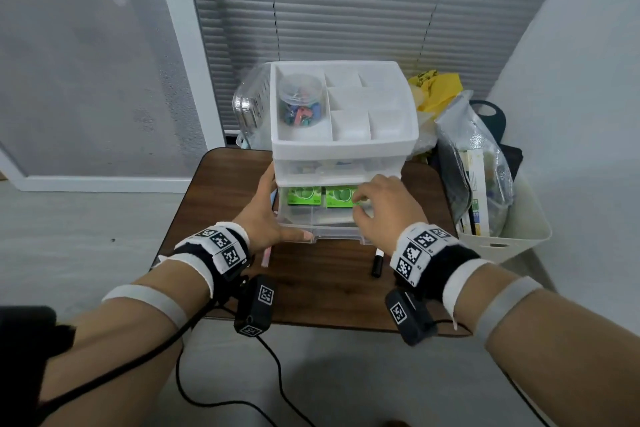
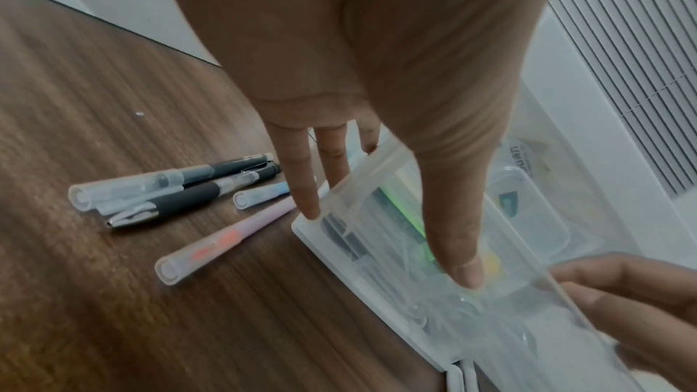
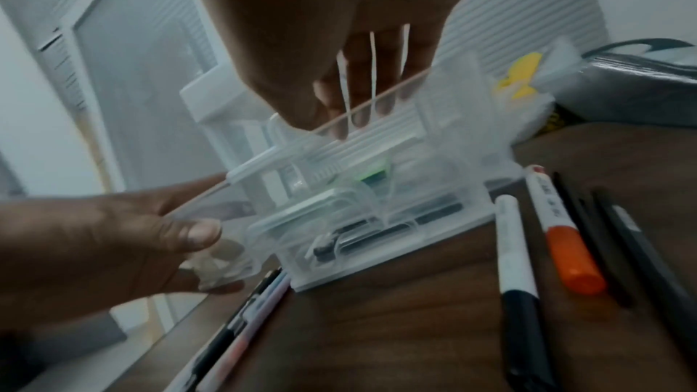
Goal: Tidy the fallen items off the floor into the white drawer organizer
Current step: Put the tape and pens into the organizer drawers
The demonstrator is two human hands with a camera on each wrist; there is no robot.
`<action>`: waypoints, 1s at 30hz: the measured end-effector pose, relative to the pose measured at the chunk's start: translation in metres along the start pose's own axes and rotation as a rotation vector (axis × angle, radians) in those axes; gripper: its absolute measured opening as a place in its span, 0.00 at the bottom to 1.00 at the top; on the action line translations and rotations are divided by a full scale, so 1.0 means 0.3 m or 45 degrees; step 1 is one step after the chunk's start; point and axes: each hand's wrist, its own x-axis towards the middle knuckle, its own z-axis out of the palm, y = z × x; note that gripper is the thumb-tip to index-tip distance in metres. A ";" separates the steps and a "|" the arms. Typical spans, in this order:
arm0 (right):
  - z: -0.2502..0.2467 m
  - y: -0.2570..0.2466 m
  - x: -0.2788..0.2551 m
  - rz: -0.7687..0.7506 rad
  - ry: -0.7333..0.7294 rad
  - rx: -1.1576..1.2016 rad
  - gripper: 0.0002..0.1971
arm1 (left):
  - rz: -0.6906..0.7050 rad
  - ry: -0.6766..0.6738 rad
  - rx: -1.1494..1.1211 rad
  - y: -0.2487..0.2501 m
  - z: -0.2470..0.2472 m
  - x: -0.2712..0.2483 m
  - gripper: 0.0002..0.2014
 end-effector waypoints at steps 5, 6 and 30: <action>-0.021 0.107 -0.048 0.241 0.569 0.373 0.35 | 0.008 0.037 0.051 -0.001 -0.004 0.025 0.60; -0.018 0.130 -0.053 0.288 0.532 0.492 0.42 | 0.003 0.048 0.053 -0.004 -0.004 0.032 0.57; 0.032 0.330 0.141 0.245 -0.321 0.691 0.61 | -0.111 0.240 0.343 -0.004 -0.001 0.055 0.40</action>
